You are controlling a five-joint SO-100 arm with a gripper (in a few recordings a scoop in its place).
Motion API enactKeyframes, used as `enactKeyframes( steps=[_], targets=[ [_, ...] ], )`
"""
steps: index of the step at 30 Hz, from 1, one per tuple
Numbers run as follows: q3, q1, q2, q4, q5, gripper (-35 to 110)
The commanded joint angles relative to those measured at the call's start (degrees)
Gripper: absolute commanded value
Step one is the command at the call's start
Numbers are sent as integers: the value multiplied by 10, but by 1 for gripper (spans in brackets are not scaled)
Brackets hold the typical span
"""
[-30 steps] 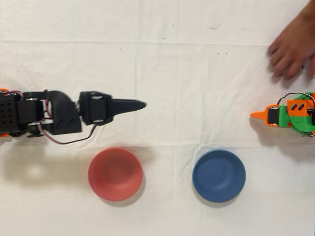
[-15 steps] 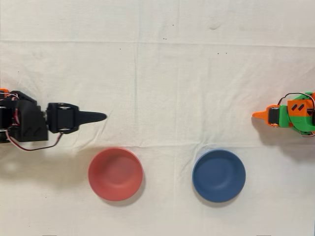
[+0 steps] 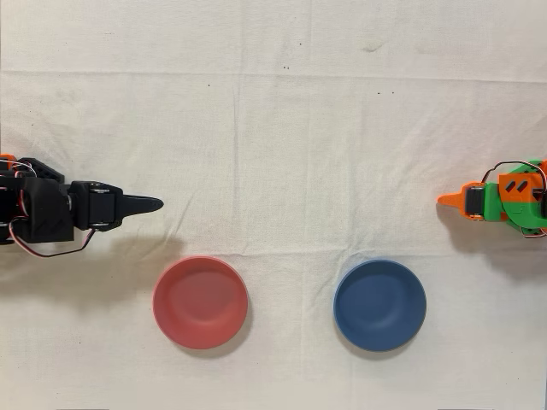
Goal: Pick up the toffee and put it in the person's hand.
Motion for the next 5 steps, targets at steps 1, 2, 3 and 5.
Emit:
enactKeyframes(
  steps=[1, 2, 3, 5],
  targets=[
    [18, 8, 33, 5, 5, 0],
    [26, 8, 41, 6, 4, 0],
    [36, 8, 49, 7, 4, 0],
    [54, 9, 66, 8, 2, 0]
  ],
)
